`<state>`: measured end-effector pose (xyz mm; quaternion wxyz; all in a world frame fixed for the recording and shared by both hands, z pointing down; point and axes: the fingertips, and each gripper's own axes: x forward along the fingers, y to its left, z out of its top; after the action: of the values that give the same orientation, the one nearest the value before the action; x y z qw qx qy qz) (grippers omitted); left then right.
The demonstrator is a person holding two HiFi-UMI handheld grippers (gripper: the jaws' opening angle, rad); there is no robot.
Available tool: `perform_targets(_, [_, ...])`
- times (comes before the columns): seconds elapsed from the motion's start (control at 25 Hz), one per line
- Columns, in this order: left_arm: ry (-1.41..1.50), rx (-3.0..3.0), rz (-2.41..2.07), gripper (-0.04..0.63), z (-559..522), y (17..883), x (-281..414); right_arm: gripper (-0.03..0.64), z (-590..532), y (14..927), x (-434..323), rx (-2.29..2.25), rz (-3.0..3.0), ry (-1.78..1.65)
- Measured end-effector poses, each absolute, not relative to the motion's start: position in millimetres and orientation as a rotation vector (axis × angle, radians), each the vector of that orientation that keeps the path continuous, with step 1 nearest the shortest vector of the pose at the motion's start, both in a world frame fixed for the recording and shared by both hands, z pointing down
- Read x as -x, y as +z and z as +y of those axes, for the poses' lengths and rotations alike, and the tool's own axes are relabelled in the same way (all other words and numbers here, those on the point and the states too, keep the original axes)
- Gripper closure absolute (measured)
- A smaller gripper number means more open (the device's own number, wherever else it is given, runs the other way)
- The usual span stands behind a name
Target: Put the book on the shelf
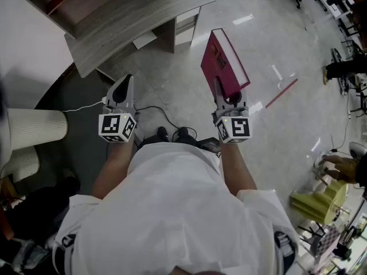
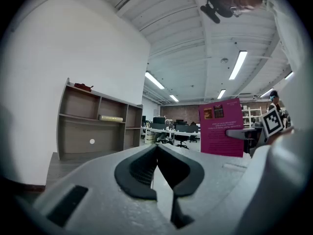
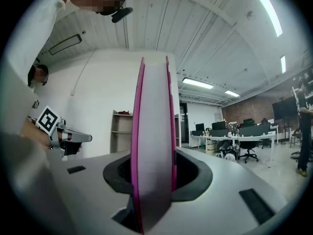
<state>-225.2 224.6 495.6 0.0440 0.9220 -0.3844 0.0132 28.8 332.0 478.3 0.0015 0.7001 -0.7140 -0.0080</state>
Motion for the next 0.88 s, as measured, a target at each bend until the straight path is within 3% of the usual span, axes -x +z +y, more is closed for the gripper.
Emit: perform_targets(0.88, [-0.015, -2.793, -1.083, 0.580, 242, 502, 184, 0.476, 345, 489, -65, -2.185, -2.300, 0.026])
